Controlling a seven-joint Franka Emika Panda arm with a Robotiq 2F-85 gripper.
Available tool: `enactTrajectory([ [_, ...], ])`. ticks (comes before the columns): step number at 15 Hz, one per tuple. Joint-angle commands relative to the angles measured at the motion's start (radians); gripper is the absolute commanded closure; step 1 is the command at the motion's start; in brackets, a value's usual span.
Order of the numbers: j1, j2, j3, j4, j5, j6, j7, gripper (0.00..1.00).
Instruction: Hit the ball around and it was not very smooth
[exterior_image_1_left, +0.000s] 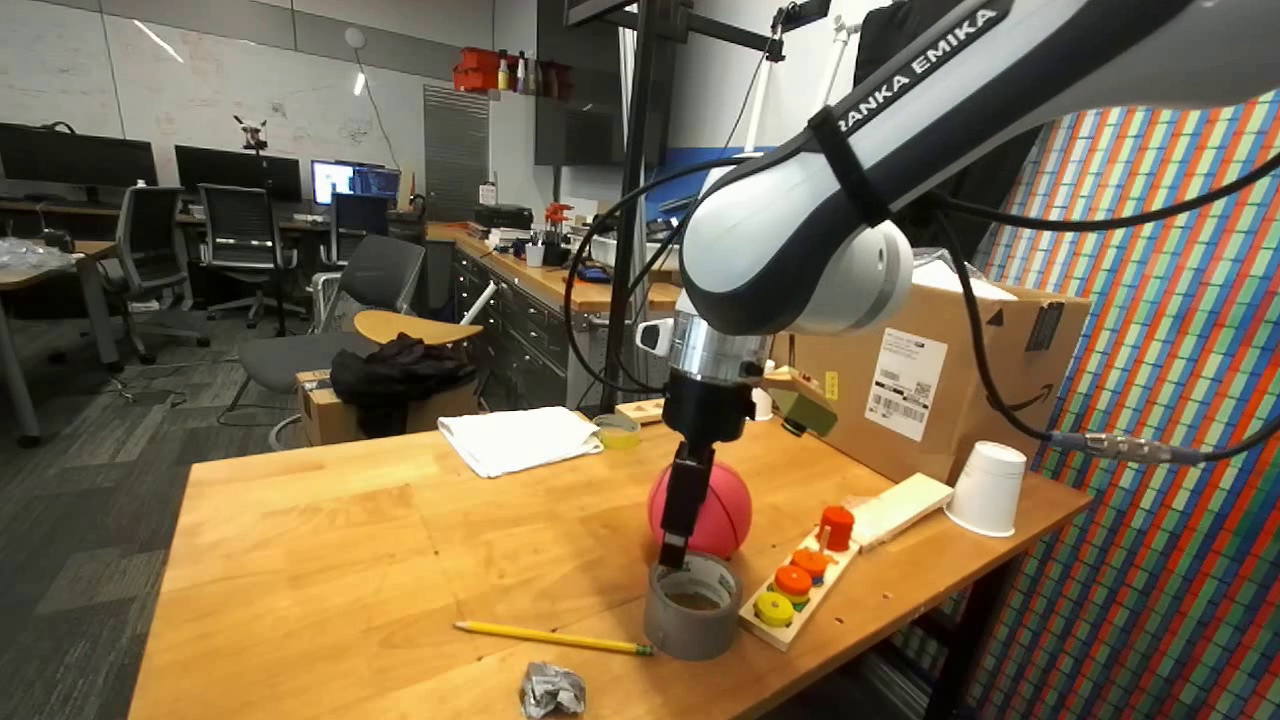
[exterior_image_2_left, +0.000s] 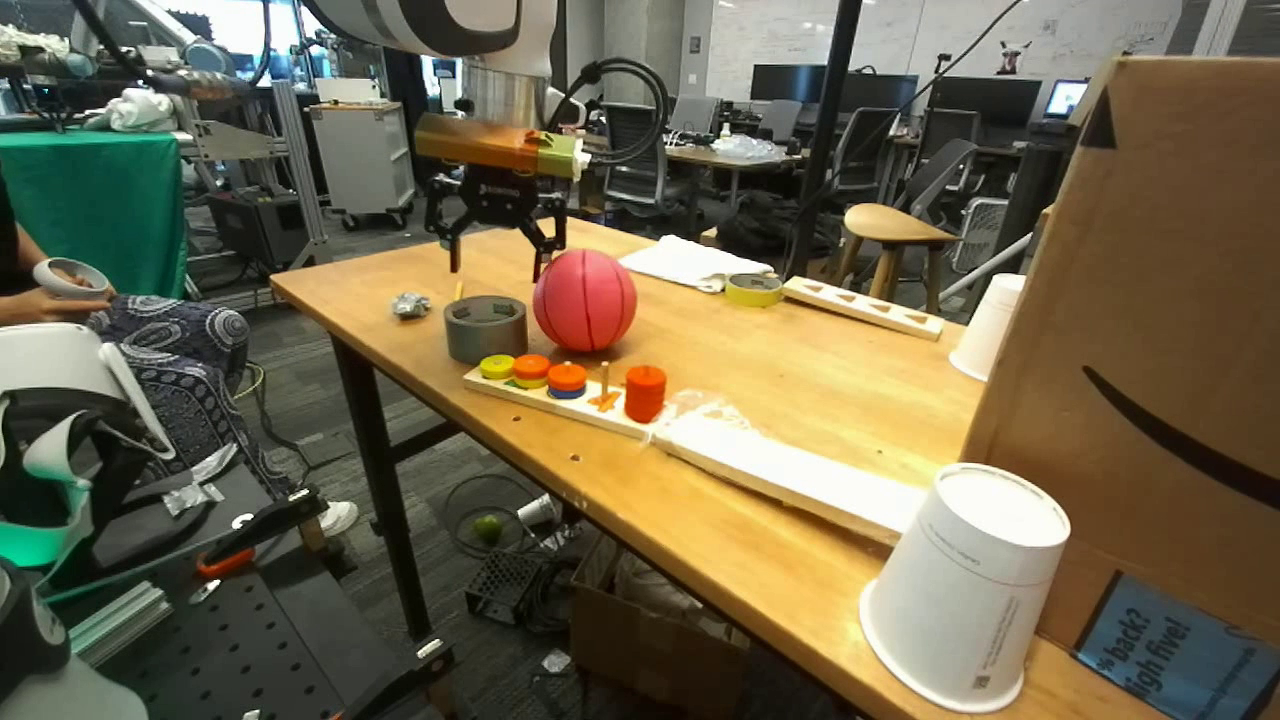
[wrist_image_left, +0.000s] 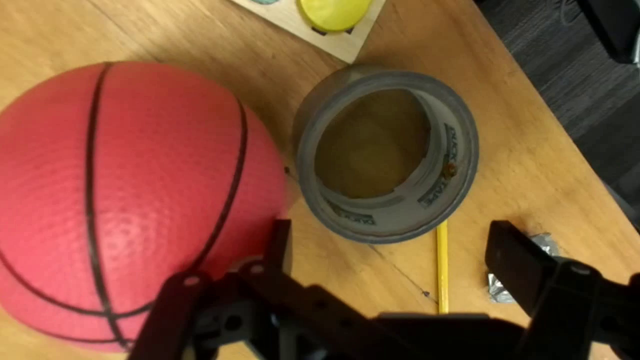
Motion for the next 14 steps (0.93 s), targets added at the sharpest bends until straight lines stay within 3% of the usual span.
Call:
enactTrajectory([
  [1, -0.007, 0.024, 0.023, 0.054, 0.034, -0.061, 0.029, 0.0],
  [2, -0.011, 0.028, 0.025, 0.062, 0.018, -0.052, 0.041, 0.0],
  [5, -0.057, 0.042, -0.002, 0.097, -0.209, -0.018, 0.159, 0.0],
  [8, -0.143, 0.052, -0.071, 0.143, -0.402, -0.028, 0.243, 0.0],
  [11, -0.23, 0.035, -0.148, 0.173, -0.517, -0.012, 0.293, 0.0],
  [14, -0.273, 0.011, -0.177, 0.171, -0.636, 0.021, 0.418, 0.0],
])
